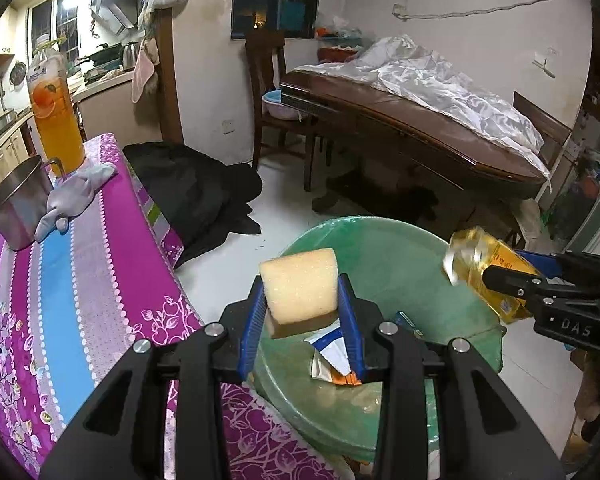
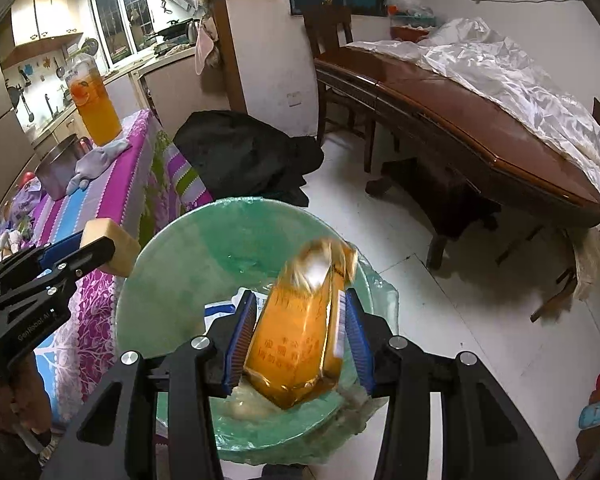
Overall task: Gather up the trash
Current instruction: 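Open both tools to drop the sponge and gold packet into the bin, then move both open tools back over the table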
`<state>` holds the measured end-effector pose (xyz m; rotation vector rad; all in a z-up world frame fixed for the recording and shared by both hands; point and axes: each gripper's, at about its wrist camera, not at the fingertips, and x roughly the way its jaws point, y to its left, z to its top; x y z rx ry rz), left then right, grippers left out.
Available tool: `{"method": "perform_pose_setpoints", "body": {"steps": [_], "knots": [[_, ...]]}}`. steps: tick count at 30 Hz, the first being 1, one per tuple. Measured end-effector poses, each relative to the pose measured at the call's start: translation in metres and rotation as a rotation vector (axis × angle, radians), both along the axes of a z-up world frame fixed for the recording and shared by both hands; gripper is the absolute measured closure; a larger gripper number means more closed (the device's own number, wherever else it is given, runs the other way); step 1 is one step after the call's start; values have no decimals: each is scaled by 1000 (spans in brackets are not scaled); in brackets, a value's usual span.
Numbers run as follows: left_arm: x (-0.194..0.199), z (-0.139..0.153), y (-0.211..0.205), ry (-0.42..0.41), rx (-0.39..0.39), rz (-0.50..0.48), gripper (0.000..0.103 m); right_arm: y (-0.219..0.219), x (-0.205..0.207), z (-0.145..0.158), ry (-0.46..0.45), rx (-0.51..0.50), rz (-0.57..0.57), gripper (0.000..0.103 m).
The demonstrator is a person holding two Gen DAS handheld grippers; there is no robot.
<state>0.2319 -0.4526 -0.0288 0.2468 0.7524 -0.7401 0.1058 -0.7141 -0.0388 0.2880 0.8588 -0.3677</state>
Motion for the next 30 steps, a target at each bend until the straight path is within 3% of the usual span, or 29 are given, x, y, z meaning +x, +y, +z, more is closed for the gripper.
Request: {"method": "perform_pose_setpoints", "body": {"steps": [4,8,10,11,12,20,24,28,30], "knots": [[1,-3,-3,4,8,-2,69,1,0,-4,3,3,4,67],[-2,-6,-10,7,34,-27,68,-1,-2,-3,-19,7,-6,67],[-6,-8,-15,4,54,-45,49,-1,-3,-2,-26,8,-5,67],[-6,-8,-16,6,52,-50,32,0,-4,-1,-30,8,-3,67],[-7,-8,-17,6,48,-53,25,1,-4,0,-35,9,-1,67],[-9,-5,-11,8,36,-45,25,8,-9,9,-62,-3,5,66],[-11,0,0,-4,32,-41,25,25,-17,27,-120,-40,24,61],[-11,5,23,-18,33,-22,25,57,-30,43,-212,-71,58,44],[-8,7,40,-19,31,0,25,77,-36,49,-271,-75,78,40]]}}
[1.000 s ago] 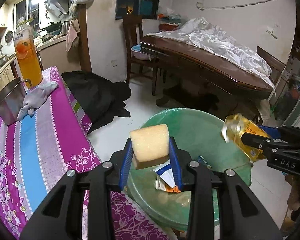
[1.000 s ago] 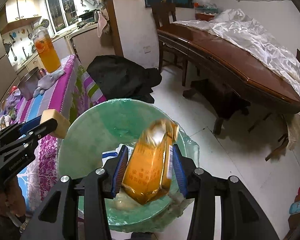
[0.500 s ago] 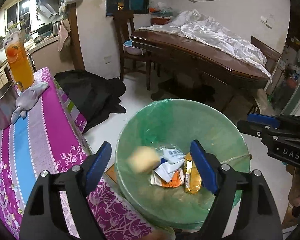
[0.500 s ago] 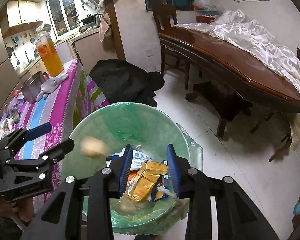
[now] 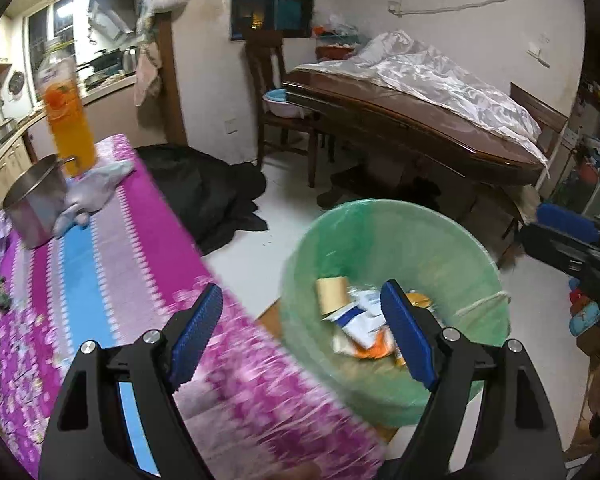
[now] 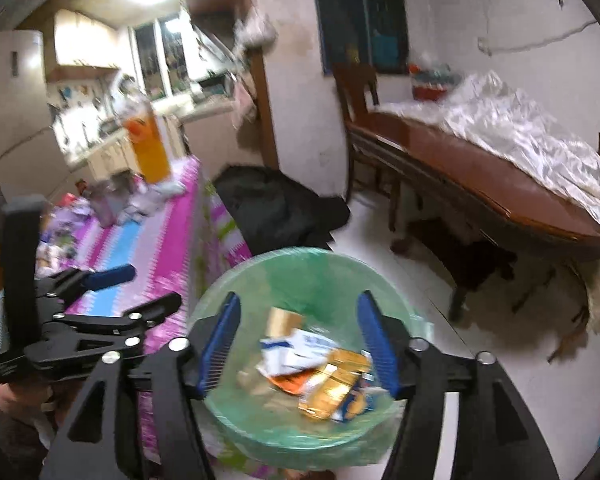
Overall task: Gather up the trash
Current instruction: 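Move both open tools back over the table, then grasp the white medicine box with the left tool while the right tool grasps the white glove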
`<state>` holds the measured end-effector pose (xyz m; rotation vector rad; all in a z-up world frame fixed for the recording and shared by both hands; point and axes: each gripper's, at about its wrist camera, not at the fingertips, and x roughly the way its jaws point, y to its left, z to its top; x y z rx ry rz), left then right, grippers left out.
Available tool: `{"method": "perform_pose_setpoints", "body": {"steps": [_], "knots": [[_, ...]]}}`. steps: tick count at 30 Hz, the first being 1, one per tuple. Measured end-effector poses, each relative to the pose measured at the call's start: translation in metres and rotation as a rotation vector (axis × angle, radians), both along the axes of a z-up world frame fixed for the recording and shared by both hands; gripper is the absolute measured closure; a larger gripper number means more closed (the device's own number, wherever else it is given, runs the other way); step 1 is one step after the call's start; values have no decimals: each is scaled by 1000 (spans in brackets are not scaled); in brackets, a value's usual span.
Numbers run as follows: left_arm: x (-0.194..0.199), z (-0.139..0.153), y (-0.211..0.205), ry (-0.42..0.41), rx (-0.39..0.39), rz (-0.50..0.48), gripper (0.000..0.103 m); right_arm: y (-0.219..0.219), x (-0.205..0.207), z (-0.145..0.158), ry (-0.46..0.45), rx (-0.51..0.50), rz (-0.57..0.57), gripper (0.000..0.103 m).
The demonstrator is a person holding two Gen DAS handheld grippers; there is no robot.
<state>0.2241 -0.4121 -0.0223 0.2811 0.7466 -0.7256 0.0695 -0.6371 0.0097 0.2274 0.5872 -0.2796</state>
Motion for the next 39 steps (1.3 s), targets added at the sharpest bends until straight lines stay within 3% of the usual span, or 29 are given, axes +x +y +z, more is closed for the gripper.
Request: {"method": "perform_pose_setpoints", "body": {"steps": [9,19,25,30,37,39], "knots": [[28,7,121,3,-21,186,25,96,13,-1,-94,3,143,21],[69,13,312,40,-94,537,25,204,64,-8,-50,21,363,20],[83,13,402,44,-116,713,25,259,93,-11,-38,27,467,20],[90,15,445,47,-138,782,25,304,118,-8,-41,9,540,20],[113,-2,457,121,-164,772,25,352,151,-9,-37,-4,614,20],[120,-9,458,150,-170,762,34,359,156,-11,-32,1,629,20]]}}
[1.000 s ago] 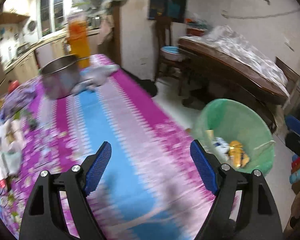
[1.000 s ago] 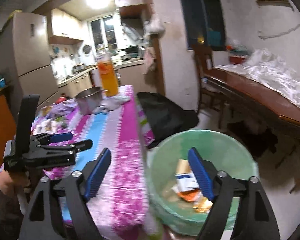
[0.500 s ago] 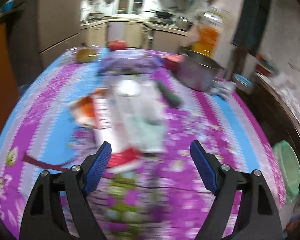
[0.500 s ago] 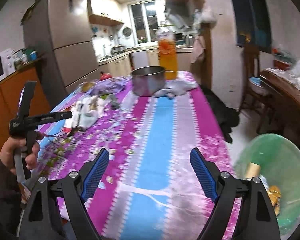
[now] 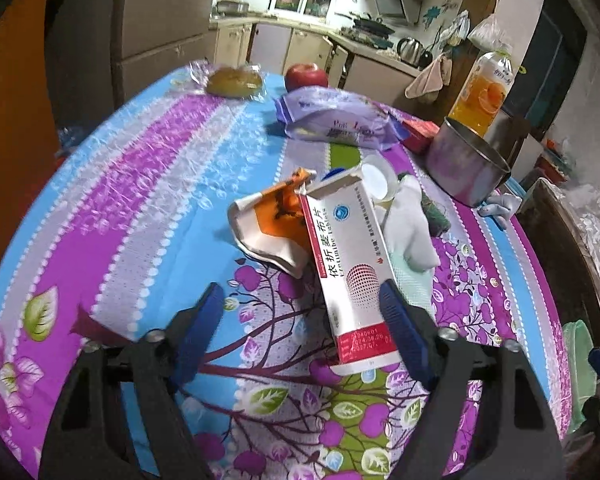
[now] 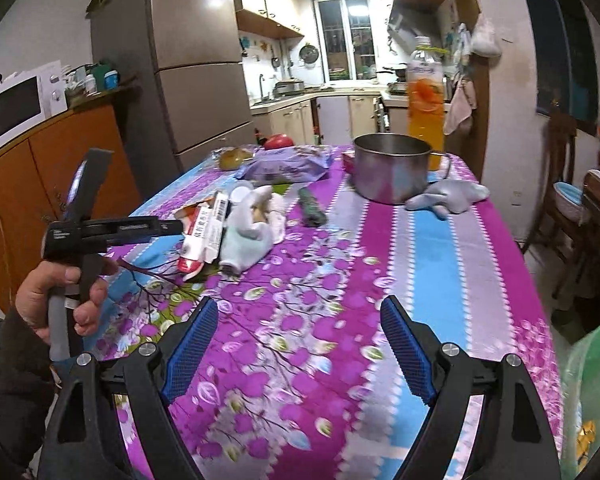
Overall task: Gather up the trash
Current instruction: 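Grasp the white medicine box with the left tool while the right tool grasps the white glove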
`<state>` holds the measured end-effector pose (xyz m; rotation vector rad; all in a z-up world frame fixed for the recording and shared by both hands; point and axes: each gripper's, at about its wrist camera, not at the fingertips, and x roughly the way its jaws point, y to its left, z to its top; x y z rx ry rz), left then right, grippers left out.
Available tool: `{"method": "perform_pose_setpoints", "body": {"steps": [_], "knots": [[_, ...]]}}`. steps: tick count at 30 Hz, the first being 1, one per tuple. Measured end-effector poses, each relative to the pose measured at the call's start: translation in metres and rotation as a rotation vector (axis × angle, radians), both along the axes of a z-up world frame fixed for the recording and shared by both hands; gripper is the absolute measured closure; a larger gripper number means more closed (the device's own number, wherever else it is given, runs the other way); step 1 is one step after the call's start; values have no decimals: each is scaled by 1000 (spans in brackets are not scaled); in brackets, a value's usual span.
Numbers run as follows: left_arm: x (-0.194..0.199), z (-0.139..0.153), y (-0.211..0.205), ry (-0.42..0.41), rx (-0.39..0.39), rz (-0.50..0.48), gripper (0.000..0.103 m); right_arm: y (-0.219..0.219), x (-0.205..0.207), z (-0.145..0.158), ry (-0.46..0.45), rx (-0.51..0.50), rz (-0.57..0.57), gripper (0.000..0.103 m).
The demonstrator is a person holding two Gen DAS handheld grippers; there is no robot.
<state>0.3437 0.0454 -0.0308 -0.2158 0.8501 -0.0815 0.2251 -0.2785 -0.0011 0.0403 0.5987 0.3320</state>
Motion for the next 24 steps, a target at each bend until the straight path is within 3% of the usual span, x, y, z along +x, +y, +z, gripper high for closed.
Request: {"method": "perform_pose_setpoints", "body": {"steps": [7,15,17,19,24], "knots": [[24,-21,-8,62,-14,-42,49,10,23,-10,27,5,17,20],[30,-28,-12,75,-54,-81,90,29,72,-22,82,20,96,24],[26,-27,-14,68,-39,-88,90,33,90,-28,124,48,118,38],[22,-27,-11,64,-43,-96,92,40,113,-38,177,81,131,44],[13,-23,10,45,-56,-72,95,66,153,-59,268,139,164,45]]}}
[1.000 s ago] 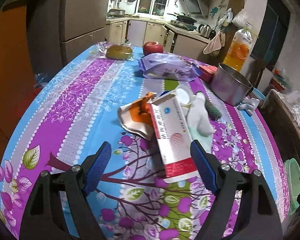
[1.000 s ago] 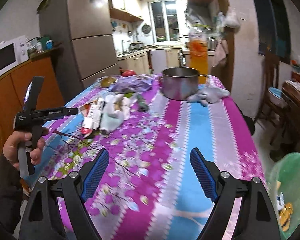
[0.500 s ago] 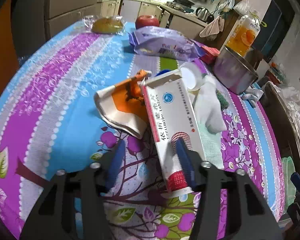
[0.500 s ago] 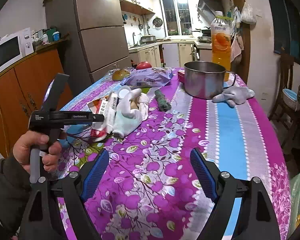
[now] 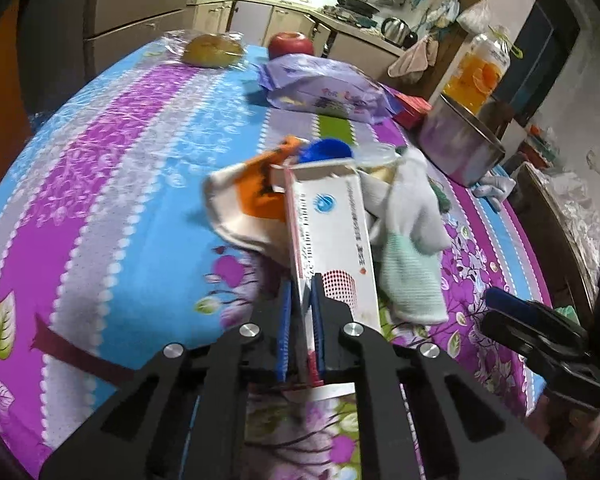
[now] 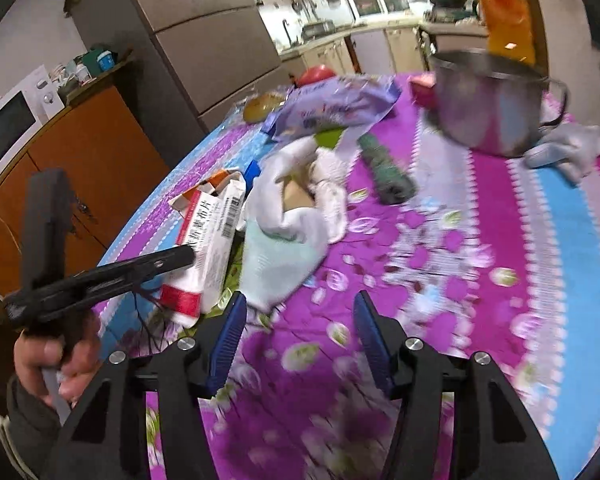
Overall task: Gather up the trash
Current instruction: 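Grasp the white medicine box with the left tool while the right tool grasps the white glove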
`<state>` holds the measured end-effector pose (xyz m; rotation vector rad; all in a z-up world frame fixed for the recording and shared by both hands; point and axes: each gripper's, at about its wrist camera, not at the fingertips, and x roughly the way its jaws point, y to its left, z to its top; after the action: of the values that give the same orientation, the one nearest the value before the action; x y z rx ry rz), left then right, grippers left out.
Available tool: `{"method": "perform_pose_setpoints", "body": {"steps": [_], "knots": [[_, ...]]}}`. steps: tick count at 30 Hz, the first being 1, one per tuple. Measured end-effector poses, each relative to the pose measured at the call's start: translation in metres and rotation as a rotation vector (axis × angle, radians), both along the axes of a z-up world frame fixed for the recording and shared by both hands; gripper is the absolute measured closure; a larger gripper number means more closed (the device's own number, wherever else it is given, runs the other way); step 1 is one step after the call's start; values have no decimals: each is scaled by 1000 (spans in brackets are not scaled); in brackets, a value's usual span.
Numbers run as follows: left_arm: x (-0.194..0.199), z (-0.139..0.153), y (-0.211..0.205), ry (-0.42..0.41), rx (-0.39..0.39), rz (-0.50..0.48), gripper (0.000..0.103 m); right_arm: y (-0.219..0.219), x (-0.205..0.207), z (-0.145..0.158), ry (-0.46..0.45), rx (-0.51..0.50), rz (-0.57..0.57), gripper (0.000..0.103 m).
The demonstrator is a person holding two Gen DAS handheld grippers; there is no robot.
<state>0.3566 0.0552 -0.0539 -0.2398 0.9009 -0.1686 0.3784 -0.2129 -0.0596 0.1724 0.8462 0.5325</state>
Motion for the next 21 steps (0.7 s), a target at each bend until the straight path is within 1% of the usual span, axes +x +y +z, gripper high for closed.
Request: {"method": "perform_pose_setpoints", "body": {"steps": [2,3,4,5,7,9,12,14,15,19,21], "knots": [[-5,2,9,-12,1,12,95,14,3,-1,-10,-20,15,47],[-8,3,12,-18,5,12,95,22,2,0,-40,-58,14,49],[-9,4,14,-22,8,10,95,29,0,3,-73,-90,11,53],[-10,3,16,-21,5,7,95,32,0,8,-99,-99,9,58],[-10,2,18,-17,-3,5,95,30,7,18,-110,-82,3,62],[-9,0,18,-13,-13,-3,95,27,24,29,-100,-44,5,65],[-8,-1,15,-13,-20,-16,95,22,57,41,-48,32,7,65],[-7,-3,15,-11,-26,-19,95,20,81,43,-8,59,-14,65],[-7,-4,15,-10,-29,-21,95,19,95,42,28,73,-24,65],[-7,-5,14,-9,-36,-29,95,25,130,38,110,82,-57,65],[-6,-5,13,-8,-38,-35,95,30,137,38,118,60,-61,65]]}}
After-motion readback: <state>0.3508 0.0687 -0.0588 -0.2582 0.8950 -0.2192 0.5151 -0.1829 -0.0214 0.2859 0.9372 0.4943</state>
